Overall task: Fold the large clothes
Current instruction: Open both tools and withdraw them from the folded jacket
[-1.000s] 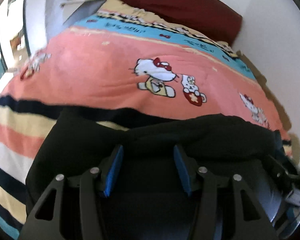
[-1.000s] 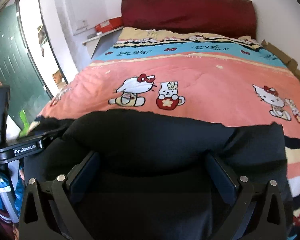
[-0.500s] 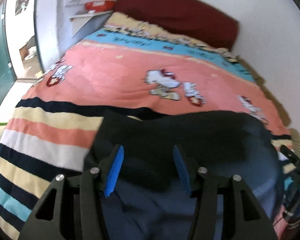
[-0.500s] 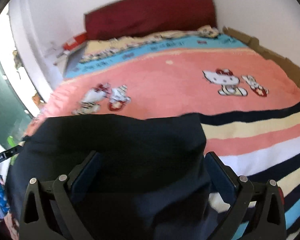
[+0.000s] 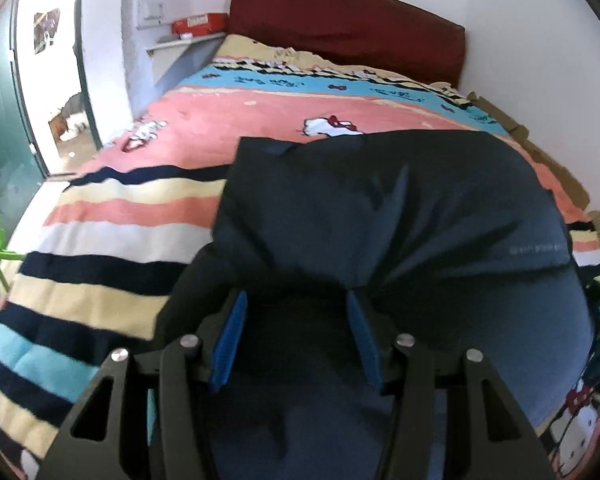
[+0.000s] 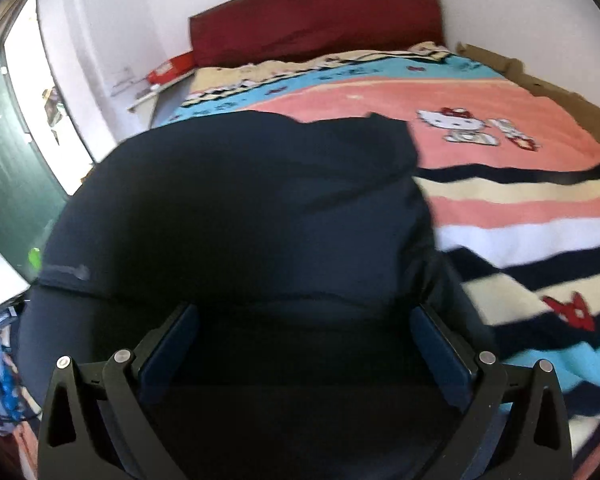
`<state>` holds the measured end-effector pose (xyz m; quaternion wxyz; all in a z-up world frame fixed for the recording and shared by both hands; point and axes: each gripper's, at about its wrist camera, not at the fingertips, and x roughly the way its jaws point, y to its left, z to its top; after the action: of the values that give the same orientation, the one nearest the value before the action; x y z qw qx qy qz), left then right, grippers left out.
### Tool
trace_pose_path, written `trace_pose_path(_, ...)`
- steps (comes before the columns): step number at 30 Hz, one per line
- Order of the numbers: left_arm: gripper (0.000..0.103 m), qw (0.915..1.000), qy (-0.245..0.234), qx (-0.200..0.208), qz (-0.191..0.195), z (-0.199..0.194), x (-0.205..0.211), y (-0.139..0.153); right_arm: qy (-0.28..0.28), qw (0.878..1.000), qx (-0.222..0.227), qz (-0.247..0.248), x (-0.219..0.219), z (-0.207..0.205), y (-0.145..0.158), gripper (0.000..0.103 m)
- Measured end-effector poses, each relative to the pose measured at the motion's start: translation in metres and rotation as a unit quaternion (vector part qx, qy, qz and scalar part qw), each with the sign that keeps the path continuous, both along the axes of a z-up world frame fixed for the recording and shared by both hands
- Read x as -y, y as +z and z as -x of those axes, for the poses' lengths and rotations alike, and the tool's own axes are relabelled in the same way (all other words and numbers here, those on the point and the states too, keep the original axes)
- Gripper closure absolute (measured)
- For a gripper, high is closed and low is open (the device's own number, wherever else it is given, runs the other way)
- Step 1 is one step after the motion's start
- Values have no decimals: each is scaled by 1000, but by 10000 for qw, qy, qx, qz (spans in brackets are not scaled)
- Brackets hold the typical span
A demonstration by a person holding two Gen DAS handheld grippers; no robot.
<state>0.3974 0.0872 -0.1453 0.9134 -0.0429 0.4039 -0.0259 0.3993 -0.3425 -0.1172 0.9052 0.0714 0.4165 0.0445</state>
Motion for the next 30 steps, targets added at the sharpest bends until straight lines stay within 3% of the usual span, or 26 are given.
trace_pose_path(5,52,9999,100,59,-44,27,2,12,-292,9991,-82,303,14,17,10,1)
trace_pose_path(10,53,9998,108,142,-41,62,6,33,-248,9994,-5,235,13,49,31,1)
trace_pose_path(19,52,9989,-37,439,-179,142,22,76,40,9991,284,300,-16,130,76,1)
trace_pose_path(22,42,9984,-77,515,-213,168,25,87,84,9982,415,414,-26,155,89,1)
trace_pose_path(30,41,9942,-96,959,-472,231,33,108,68,9944,682,805,-47,222,109,1)
